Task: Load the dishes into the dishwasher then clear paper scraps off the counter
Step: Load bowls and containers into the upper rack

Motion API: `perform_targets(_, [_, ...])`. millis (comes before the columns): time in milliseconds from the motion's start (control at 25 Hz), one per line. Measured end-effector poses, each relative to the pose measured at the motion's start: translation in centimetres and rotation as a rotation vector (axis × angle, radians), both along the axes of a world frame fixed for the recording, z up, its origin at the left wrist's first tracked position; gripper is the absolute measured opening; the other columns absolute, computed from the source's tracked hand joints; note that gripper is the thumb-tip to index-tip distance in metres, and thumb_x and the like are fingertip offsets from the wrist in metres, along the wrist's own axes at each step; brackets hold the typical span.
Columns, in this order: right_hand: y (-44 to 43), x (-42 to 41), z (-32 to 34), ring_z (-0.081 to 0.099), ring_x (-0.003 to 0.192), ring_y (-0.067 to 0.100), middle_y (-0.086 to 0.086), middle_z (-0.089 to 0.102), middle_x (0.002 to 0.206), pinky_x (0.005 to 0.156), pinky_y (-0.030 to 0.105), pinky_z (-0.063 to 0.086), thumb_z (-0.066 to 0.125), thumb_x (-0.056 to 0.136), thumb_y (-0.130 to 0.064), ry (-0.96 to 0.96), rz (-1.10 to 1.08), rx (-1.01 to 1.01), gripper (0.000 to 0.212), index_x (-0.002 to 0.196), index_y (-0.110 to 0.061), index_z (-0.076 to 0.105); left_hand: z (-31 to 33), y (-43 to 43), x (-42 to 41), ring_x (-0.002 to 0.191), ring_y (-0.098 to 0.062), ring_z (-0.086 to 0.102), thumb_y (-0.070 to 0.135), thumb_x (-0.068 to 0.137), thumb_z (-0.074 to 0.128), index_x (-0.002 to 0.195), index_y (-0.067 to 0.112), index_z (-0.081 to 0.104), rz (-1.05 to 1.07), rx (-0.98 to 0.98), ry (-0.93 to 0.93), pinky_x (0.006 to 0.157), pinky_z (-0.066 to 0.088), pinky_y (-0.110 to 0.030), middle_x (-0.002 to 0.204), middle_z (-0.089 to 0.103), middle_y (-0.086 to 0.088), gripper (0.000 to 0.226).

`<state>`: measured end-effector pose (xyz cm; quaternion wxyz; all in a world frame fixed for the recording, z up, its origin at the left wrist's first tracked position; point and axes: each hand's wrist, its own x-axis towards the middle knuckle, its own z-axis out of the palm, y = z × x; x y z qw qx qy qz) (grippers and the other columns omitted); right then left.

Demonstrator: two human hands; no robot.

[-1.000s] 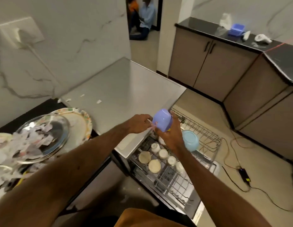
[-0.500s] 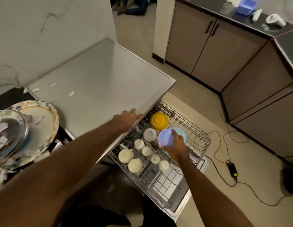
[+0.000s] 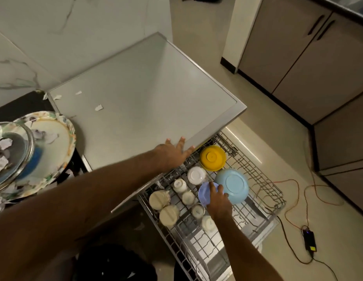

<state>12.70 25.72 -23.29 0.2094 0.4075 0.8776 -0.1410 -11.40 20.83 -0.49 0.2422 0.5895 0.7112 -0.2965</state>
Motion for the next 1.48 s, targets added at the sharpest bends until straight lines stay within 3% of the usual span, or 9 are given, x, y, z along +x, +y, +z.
perform_targets(240, [-0.7, -1.7, -1.0, 0.052, 0.126, 0.035, 0.017, 0.027, 0.163, 0.089, 0.044, 0.058, 0.066, 0.100, -0.022, -0.033, 0.062, 0.028, 0.085, 0.167, -0.030, 0.014, 0.3, 0.2, 1.0, 0.147, -0.064, 0.003, -0.007, 0.100, 0.050, 0.161, 0.023, -0.021, 0.048, -0.047, 0.021, 0.106, 0.038, -0.068, 0.163, -0.027, -0.026, 0.099])
perform_targets(400, [-1.6, -2.4, -0.3, 0.066, 0.106, 0.041, 0.024, 0.046, 0.153, 0.067, 0.049, 0.061, 0.090, 0.079, -0.018, -0.049, 0.014, -0.039, 0.098, 0.161, -0.025, 0.038, 0.3, 0.2, 0.9, 0.147, -0.063, 0.000, -0.009, 0.097, 0.054, 0.161, 0.025, -0.022, 0.066, -0.072, 0.008, 0.107, 0.037, -0.069, 0.163, -0.029, -0.024, 0.104])
perform_targets(560, [-0.9, -1.9, 0.5, 0.051, 0.135, 0.036, 0.019, 0.015, 0.170, 0.097, 0.045, 0.056, 0.069, 0.098, -0.020, -0.076, 0.050, 0.008, 0.094, 0.168, -0.021, 0.005, 0.2, -0.1, 0.4, 0.148, -0.063, 0.000, -0.009, 0.094, 0.061, 0.160, 0.028, -0.022, 0.046, -0.071, 0.006, 0.108, 0.035, -0.069, 0.164, -0.029, -0.022, 0.112])
perform_targets(840, [-0.6, -3.9, 9.7, 0.042, 0.147, 0.041, 0.023, 0.026, 0.169, 0.114, 0.049, 0.045, 0.067, 0.098, -0.045, 0.343, 0.041, 0.099, 0.091, 0.166, -0.009, 0.019, 2.4, -2.1, -0.8, 0.153, -0.046, 0.014, 0.012, 0.095, 0.069, 0.165, 0.031, 0.000, 0.131, 0.082, -0.106, 0.109, 0.039, -0.060, 0.171, -0.015, -0.013, 0.099])
perform_targets(1040, [-0.1, -10.3, 16.8, 0.029, 0.153, 0.028, 0.012, 0.026, 0.171, 0.123, 0.047, 0.029, 0.039, 0.109, -0.054, 0.626, 0.414, 0.209, 0.070, 0.166, -0.018, 0.022, 2.4, -7.2, -0.6, 0.142, -0.039, 0.040, 0.030, 0.103, 0.053, 0.154, 0.014, 0.032, 0.309, 0.298, -0.096, 0.103, 0.046, -0.052, 0.166, 0.020, -0.015, 0.058])
perform_targets(1120, [-0.8, -12.9, 17.3, 0.047, 0.143, 0.031, 0.015, 0.048, 0.159, 0.117, 0.048, 0.038, 0.033, 0.108, -0.057, 0.629, 0.533, 0.226, 0.065, 0.156, -0.013, 0.045, 1.6, -10.0, 0.1, 0.132, -0.038, 0.049, 0.035, 0.101, 0.056, 0.146, 0.013, 0.041, 0.460, 0.327, -0.096, 0.097, 0.050, -0.051, 0.151, 0.038, -0.013, 0.052])
perform_targets(1200, [-1.8, -14.6, 16.8, 0.067, 0.111, 0.038, 0.020, 0.071, 0.124, 0.099, 0.048, 0.051, 0.029, 0.105, -0.061, 0.596, 0.576, 0.303, 0.070, 0.123, -0.007, 0.070, 1.3, -12.4, 0.4, 0.126, -0.036, 0.052, 0.029, 0.097, 0.061, 0.141, 0.014, 0.047, 0.577, 0.311, -0.082, 0.095, 0.051, -0.049, 0.140, 0.045, -0.013, 0.048])
perform_targets(1320, [-3.3, -15.9, 16.4, 0.066, 0.075, 0.041, 0.023, 0.067, 0.085, 0.074, 0.047, 0.053, 0.041, 0.095, -0.053, 0.553, 0.583, 0.379, 0.057, 0.088, -0.003, 0.068, 0.9, -15.9, 0.6, 0.123, -0.037, 0.054, 0.020, 0.098, 0.057, 0.136, 0.015, 0.052, 0.703, 0.345, -0.084, 0.096, 0.051, -0.050, 0.132, 0.050, -0.015, 0.039])
perform_targets(1480, [-4.0, -15.9, 16.1, 0.067, 0.076, 0.048, 0.029, 0.066, 0.088, 0.073, 0.049, 0.053, 0.066, 0.097, -0.036, 0.479, 0.490, 0.242, 0.038, 0.085, 0.000, 0.068, 0.8, -19.6, 2.4, 0.125, -0.039, 0.049, 0.019, 0.104, 0.049, 0.137, 0.019, 0.056, 0.771, 0.388, -0.009, 0.096, 0.050, -0.051, 0.134, 0.046, -0.015, 0.034])
